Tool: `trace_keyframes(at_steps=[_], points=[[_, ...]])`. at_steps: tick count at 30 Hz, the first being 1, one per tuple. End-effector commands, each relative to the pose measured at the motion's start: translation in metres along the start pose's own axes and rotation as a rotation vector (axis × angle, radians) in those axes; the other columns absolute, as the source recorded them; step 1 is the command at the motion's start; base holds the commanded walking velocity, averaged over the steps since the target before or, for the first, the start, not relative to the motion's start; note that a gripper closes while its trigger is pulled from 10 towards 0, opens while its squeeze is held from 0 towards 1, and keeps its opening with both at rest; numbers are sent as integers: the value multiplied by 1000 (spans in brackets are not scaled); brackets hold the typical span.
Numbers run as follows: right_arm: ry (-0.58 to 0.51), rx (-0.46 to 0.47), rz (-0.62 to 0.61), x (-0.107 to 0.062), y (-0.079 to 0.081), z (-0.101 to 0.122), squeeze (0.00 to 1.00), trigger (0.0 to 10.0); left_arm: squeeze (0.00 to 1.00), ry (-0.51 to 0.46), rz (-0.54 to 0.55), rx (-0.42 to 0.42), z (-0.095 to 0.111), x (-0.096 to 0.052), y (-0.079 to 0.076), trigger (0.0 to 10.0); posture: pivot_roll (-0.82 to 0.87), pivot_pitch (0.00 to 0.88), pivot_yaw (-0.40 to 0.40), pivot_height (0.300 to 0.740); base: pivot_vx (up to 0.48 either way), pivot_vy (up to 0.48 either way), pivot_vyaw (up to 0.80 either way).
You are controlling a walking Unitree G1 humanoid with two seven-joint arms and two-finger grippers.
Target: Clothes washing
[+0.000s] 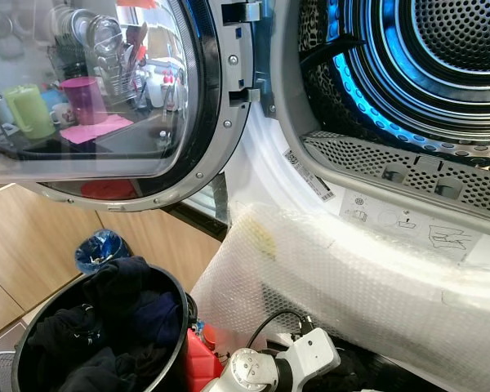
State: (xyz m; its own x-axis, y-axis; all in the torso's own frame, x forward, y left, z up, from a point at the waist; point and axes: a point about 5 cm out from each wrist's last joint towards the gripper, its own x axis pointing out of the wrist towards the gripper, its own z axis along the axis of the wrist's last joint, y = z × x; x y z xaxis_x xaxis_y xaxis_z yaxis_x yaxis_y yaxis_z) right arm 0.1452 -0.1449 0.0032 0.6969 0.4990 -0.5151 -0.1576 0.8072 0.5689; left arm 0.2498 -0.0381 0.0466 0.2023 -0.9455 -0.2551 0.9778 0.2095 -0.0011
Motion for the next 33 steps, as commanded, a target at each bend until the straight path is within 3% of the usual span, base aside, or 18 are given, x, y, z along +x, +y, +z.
trace_keyframes(at_steps=[1, 3, 4, 6, 7, 8, 16, 18, 25, 26, 28, 33], points=[[0, -17, 16, 1, 5, -2, 0, 0, 0, -33, -1, -9, 8, 4, -1, 0, -58, 0, 66, 740, 0, 0, 0], [-9, -22, 29, 2, 6, -2, 0, 0, 0, -35, -4, -15, 8, 4, 0, 0, -59, 0, 68, 740, 0, 0, 0], [-11, -21, 36, 2, 8, -3, 0, 0, 0, -36, -8, -32, 8, 3, 0, 1333, -60, 0, 70, 740, 0, 0, 0], [-11, -22, 35, 2, 8, -4, 0, 0, 0, -28, -54, -54, 6, 1, -1, 8588, -60, 0, 72, 740, 0, 0, 0], [-10, -31, 33, 2, 8, -5, 0, 0, 1000, -24, -65, -49, 5, 0, -2, 8588, -55, 0, 76, 740, 0, 0, 0], [1, -50, 34, 2, 8, -8, 0, 0, 1000, -19, -95, -50, 3, -4, -2, 10000, -51, 0, 79, 740, 0, 0, 0], [14, -69, 31, 1, 9, -18, 0, 0, 1000, 19, -166, -96, 1, -40, 17, 10000, -47, 0, 97, 740, 0, 0, 0], [11, -79, 32, 0, 9, -18, 0, 0, 1000, 36, -156, -68, 2, -49, 24, 10000, -46, 0, 97, 740, 0, 0, 0], [1, -77, 30, -1, 8, -18, 0, 0, 1000, 49, -157, -57, 5, -56, 26, 10000, -46, 0, 97, 740, 0, 0, 0], [-70, -174, 58, -11, 9, -10, 0, 0, 1000, 130, -23, -55, -12, -78, 45, 10000, -42, 0, 106, 740, 0, 0, 0], [-137, -201, 75, -20, 9, -2, 0, 0, 1000, 214, 84, -37, -30, -95, 56, 10000, -43, 0, 103, 740, 0, 0, 0], [-176, -213, 75, -30, 7, 5, 0, 0, 1000, 237, 215, -81, -44, -103, 62, 10000, -61, 0, 96, 740, 0, 0, 0]])
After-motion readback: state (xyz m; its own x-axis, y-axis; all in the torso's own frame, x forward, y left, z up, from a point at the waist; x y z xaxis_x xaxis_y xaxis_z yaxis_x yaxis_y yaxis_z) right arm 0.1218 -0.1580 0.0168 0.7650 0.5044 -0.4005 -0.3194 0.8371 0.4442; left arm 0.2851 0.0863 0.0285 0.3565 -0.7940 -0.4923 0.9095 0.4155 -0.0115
